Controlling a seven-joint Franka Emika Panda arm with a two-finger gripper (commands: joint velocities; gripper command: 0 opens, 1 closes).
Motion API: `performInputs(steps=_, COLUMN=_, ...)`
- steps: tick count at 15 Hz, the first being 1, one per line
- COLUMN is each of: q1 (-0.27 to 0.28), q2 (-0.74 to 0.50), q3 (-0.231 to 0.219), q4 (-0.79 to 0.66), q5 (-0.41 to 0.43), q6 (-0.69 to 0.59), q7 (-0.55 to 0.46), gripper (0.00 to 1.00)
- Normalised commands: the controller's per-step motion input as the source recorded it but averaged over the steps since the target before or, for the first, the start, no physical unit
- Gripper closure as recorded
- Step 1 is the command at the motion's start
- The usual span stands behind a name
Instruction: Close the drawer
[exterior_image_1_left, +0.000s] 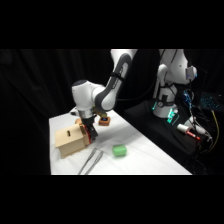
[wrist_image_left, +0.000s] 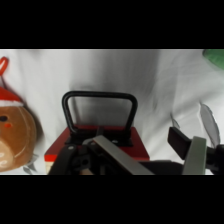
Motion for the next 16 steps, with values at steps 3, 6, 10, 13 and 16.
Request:
performInputs(steps=3, q1=-0.013, q2=0.19, q3=0.043, q4=0.43, q5=-0.062, q6=-0.22, q7=-0.15, gripper=0.0)
performInputs(steps=6, q1=-0.02, q2=0.14, q3=0.038, q4=0.37, q5=-0.053, q6=-0.21, q7=-0.14, gripper=0.0)
performInputs(steps=10, q1=-0.014, q2=0.04, q3=0.037, q4=0.28, q5=-0.05, q6=-0.28, q7=-0.12, gripper=0.0)
performInputs(steps=13, q1=0.047, q2=-0.34, q3=0.0, q4=0.01, q5=-0.098, q6=-0.66, q7=-0.06, gripper=0.0)
performInputs(steps=16, q1=0.114, q2=-0.55, q3=-0.048, q4=-0.13, q5=-0.165, q6=-0.64, q7=0.05, gripper=0.0)
